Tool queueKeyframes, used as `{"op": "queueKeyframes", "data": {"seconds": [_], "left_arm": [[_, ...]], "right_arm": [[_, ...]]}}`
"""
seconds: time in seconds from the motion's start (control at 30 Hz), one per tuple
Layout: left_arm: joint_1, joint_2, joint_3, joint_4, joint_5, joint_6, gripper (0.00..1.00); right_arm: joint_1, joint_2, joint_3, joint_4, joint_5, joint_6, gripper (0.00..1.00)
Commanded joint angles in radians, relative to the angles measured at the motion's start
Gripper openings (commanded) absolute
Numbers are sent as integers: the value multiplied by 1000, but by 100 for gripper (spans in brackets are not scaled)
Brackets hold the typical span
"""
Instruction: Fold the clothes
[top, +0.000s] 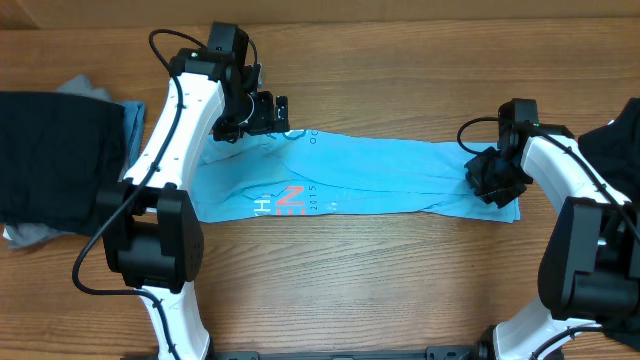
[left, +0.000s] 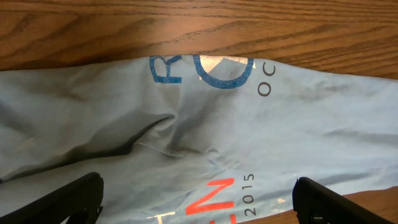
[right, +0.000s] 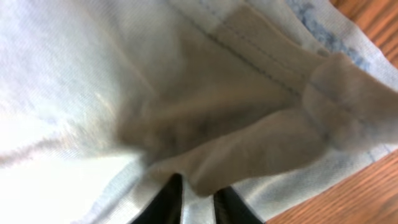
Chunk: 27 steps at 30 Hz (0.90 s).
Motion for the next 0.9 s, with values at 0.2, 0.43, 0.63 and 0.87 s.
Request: {"op": "queueKeyframes", "data": {"seconds": [0.2, 0.43, 0.63, 0.87], "left_arm": [[2, 10, -12, 4, -6, 12, 100], [2, 10, -12, 4, -6, 12, 100], [2, 10, -12, 4, -6, 12, 100], [2, 10, -12, 4, -6, 12, 100]], "right_arm": [[1, -23, -4, -53, 14, 2, 4], [1, -35, -4, -109, 14, -14, 4], [1, -92, -4, -124, 9, -37, 4], [0, -153, -4, -132, 6, -37, 4]]}}
